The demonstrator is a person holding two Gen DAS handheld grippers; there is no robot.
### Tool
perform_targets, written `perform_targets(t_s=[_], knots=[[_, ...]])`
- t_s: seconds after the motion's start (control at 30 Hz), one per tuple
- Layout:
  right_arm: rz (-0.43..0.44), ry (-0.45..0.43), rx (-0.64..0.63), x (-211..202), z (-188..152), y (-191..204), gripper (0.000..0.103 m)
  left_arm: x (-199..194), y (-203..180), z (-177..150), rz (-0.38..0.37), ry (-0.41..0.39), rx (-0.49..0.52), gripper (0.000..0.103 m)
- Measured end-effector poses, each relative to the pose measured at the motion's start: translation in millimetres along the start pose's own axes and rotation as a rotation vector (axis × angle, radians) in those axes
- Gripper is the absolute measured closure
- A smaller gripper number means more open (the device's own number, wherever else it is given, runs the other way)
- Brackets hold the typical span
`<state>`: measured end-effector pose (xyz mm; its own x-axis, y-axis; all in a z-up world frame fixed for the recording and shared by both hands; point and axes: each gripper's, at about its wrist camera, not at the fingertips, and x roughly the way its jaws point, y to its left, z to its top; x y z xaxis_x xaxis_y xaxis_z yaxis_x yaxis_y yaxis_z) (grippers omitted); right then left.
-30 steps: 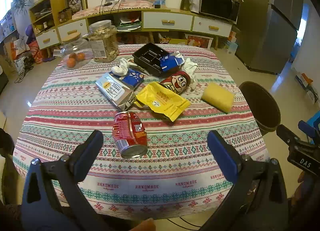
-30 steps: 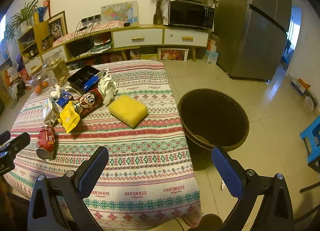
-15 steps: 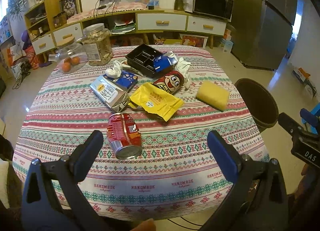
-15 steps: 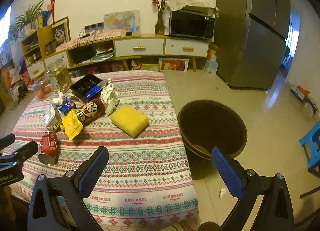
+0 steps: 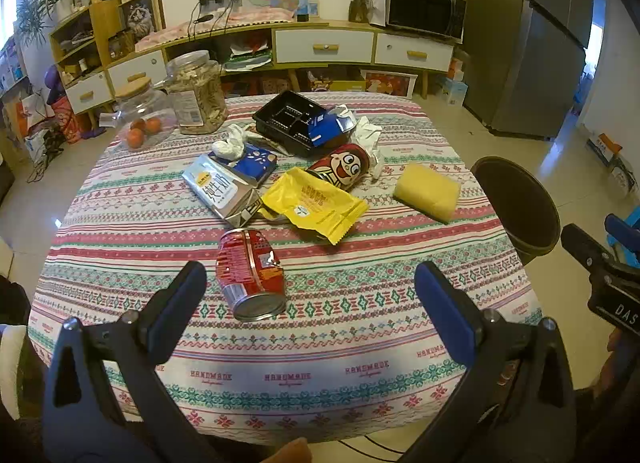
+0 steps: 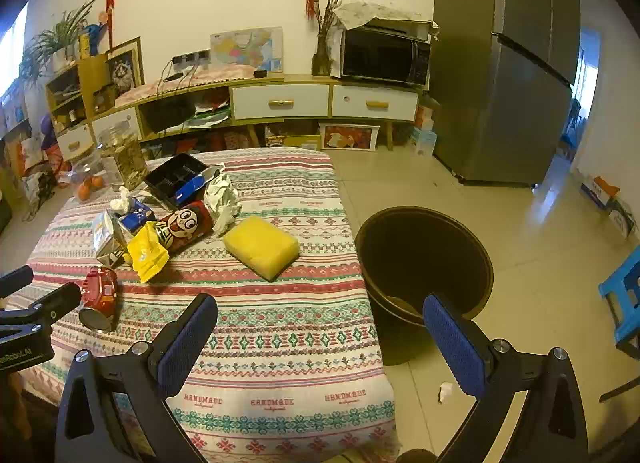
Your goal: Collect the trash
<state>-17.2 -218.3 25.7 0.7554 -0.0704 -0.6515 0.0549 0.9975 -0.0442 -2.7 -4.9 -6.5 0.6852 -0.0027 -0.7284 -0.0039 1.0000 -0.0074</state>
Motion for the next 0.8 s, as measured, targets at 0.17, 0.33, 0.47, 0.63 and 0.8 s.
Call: perform_targets(t_s=[0.17, 0.33, 0.47, 0.63, 0.8], knots=[[0.002, -0.003, 0.000, -0.6, -0.5, 1.4, 0.000, 0.1, 0.3, -0.3, 0.000, 0.000, 0.003, 0.000], [0.002, 0.000, 0.001, 0.4, 0.0, 0.5, 0.000, 0.7, 0.2, -1.0, 0.002, 0.002, 0.008, 0.000], [0.005, -0.009, 0.003, -1.1, -0.2, 0.6, 0.000, 0.8, 1.3, -1.7, 0.003, 0.002, 0.007, 0.000], [0.007, -0.011, -0.005, -1.8, 1.1, 3.9, 0.000, 1.2, 3.9, -3.6, -0.004, 0.015, -0.001, 0.000], [0.020, -0.005, -0.007, 0.0, 2.8, 6.7, 0.000, 0.0, 6.6, -2.1, -0.005, 0.015, 0.001, 0.000]])
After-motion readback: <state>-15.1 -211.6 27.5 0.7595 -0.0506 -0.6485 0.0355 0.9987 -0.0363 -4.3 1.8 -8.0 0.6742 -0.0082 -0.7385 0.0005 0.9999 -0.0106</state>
